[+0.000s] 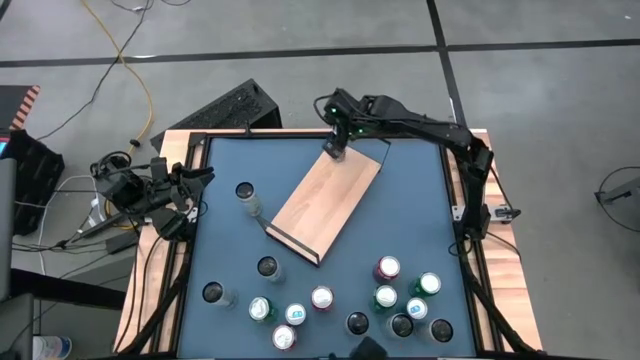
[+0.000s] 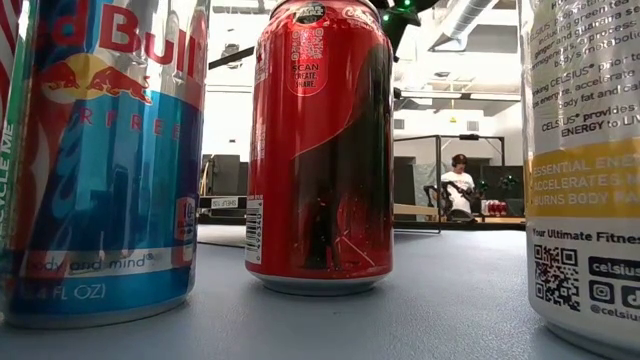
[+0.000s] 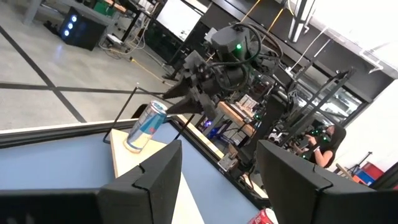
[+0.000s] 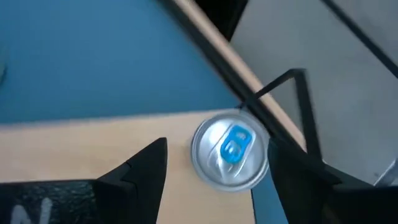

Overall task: Place canned beverage on shelf
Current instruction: Put the middle blue soda can on the shelf

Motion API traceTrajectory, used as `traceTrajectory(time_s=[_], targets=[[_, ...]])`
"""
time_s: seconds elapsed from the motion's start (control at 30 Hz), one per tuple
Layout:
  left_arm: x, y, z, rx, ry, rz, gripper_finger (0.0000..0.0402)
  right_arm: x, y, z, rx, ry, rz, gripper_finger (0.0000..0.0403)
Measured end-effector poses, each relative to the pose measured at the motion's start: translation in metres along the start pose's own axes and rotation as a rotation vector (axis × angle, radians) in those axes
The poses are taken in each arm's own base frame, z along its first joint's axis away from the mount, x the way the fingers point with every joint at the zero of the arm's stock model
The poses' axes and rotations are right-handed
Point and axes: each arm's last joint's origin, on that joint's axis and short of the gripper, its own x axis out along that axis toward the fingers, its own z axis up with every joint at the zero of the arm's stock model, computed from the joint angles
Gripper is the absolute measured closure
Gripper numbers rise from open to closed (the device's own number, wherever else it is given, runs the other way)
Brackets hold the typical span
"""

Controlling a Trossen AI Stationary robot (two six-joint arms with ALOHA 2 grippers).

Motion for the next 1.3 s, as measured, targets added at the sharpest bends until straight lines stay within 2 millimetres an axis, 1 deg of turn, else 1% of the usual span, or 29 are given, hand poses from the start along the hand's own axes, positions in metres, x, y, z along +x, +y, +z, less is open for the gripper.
traceTrajectory(time_s=[0.07,0.17,0.37,0.47,0.67,0.77,0.93,1.07,1.3], targets=[[0.000,0.000,0.000,0.000,0.000,-0.001,0.0207,-0.001,0.002,0.002,0.066,-0.036,-0.035,0.0143],[0.000,0.000,0.000,-0.001,0.002,-0.004,0.0207,0.000,-0.001,0.002,0.132,-0.037,-0.057,0.0143],[0.000,-0.001,0.000,-0.002,0.015,-0.041,0.0207,0.000,-0.002,0.002,0.139,-0.028,-0.059,0.0134],[0.000,-0.001,0.000,-0.002,0.017,-0.046,0.0207,0.000,-0.002,0.002,0.139,-0.030,-0.053,0.0114],[0.000,-0.001,0.000,-0.002,0.018,-0.048,0.0207,0.000,-0.003,0.001,0.138,-0.012,-0.048,0.0053],[0.000,-0.001,0.000,-0.003,0.018,-0.048,0.0207,0.000,-0.002,0.001,0.166,-0.014,-0.045,0.0038],[0.000,-0.001,-0.001,-0.013,0.019,-0.050,0.0207,0.001,-0.003,0.000,0.238,-0.013,-0.052,0.0042],[0.000,-0.001,-0.001,-0.013,0.019,-0.050,0.0207,0.002,-0.006,-0.001,0.242,0.000,-0.060,0.0048],[0.000,-0.001,-0.001,-0.020,0.019,-0.049,0.0207,0.026,0.012,-0.003,0.213,0.023,-0.057,0.0050]])
